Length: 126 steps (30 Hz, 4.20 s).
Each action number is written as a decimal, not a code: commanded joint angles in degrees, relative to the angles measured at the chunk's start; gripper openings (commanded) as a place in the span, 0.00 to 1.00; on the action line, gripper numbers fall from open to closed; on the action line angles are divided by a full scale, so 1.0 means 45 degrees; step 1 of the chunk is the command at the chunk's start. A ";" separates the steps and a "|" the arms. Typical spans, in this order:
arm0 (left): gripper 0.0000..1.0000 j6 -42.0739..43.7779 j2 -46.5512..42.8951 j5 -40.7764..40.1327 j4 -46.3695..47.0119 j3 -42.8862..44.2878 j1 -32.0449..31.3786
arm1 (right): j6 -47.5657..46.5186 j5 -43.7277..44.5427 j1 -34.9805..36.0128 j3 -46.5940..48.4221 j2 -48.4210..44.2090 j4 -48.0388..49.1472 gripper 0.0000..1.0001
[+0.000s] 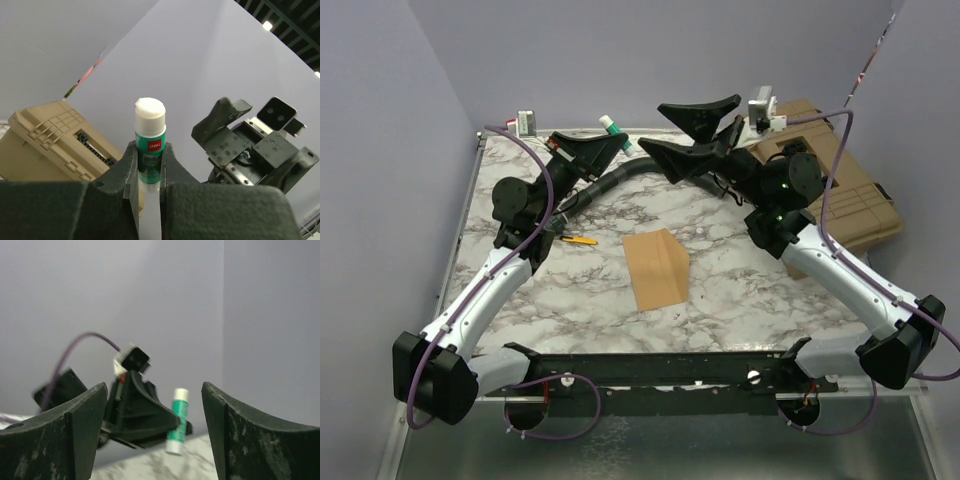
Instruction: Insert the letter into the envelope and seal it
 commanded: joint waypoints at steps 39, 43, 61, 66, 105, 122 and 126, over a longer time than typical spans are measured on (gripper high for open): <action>0.00 -0.0148 -0.0266 -0.0494 0.0385 -0.0428 0.0059 | -0.3363 0.0694 0.0656 0.0493 0.1360 -0.1399 0.01; 0.00 0.0146 -0.0332 -0.0238 0.0844 -0.0709 0.0059 | 0.0533 0.0335 0.0321 0.0710 0.1212 -0.1184 0.01; 0.00 -0.1328 -0.0377 -0.0594 0.1013 -0.0738 0.0062 | -0.4776 -0.1675 0.0439 0.0013 0.1138 -0.0940 0.65; 0.00 -0.1904 -0.0446 -0.0924 0.0131 -0.0415 0.0059 | -0.7805 -0.1396 0.0674 -0.0276 0.1404 -0.0558 0.66; 0.00 -0.2331 -0.0662 -0.1605 -0.1759 0.0312 -0.0002 | -0.9224 0.1100 0.1281 -0.0653 0.2129 0.1038 0.42; 0.00 -0.2220 -0.0623 -0.1402 -0.1642 0.0487 -0.0109 | -0.9805 0.1195 0.1281 0.0235 0.3065 0.0745 0.21; 0.00 -0.2055 -0.0706 -0.1361 -0.1642 0.0411 -0.0109 | -0.9594 0.1322 0.1281 0.0320 0.3003 0.0830 0.01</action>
